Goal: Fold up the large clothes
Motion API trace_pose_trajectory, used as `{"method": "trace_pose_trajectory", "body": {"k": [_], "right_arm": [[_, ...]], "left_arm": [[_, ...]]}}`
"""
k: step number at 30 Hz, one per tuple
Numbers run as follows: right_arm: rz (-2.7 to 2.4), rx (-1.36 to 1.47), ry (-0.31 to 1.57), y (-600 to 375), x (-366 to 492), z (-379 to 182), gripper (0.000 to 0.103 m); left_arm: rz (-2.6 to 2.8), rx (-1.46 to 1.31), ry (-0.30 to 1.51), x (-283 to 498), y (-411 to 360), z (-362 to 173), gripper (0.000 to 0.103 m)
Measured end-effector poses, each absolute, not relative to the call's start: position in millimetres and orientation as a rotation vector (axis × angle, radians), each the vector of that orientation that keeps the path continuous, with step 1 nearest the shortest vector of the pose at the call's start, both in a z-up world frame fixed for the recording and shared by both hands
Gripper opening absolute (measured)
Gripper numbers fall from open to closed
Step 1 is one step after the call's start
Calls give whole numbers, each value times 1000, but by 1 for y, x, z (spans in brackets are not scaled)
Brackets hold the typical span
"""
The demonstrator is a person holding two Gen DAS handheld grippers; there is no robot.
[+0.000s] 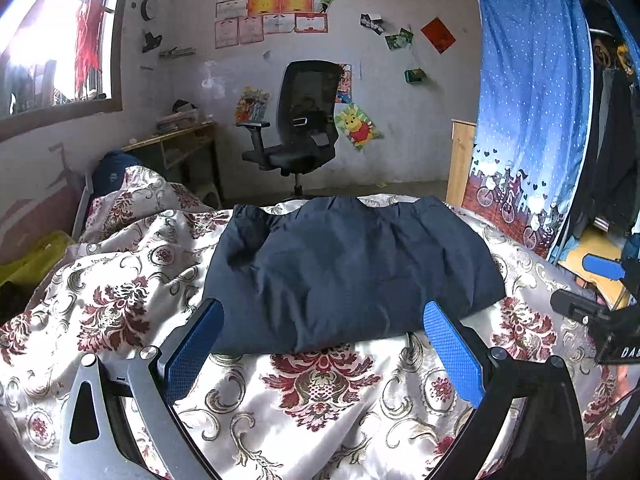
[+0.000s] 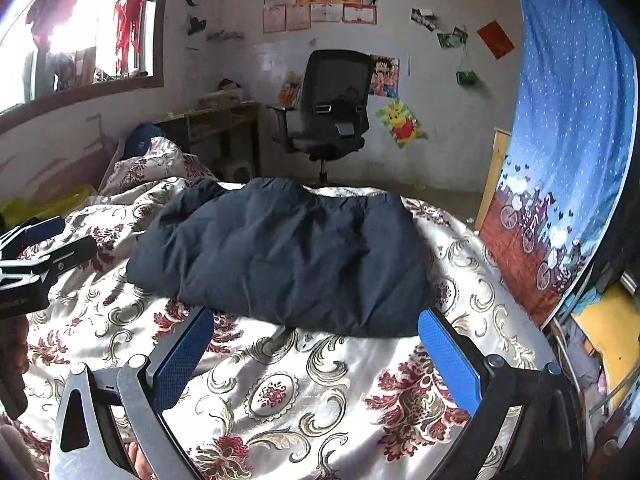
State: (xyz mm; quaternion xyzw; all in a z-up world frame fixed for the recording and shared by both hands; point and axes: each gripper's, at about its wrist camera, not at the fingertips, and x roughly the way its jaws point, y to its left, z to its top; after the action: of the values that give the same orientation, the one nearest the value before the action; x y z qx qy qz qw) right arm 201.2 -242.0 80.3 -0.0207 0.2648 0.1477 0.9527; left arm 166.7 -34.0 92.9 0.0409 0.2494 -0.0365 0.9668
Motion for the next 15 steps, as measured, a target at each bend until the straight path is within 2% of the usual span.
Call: {"method": "trace_pose_trajectory", "body": {"k": [15], "right_arm": [[302,-28,546,-245,201,82,103]], "left_arm": [[-92,88,521,164,-33,86,98]]}}
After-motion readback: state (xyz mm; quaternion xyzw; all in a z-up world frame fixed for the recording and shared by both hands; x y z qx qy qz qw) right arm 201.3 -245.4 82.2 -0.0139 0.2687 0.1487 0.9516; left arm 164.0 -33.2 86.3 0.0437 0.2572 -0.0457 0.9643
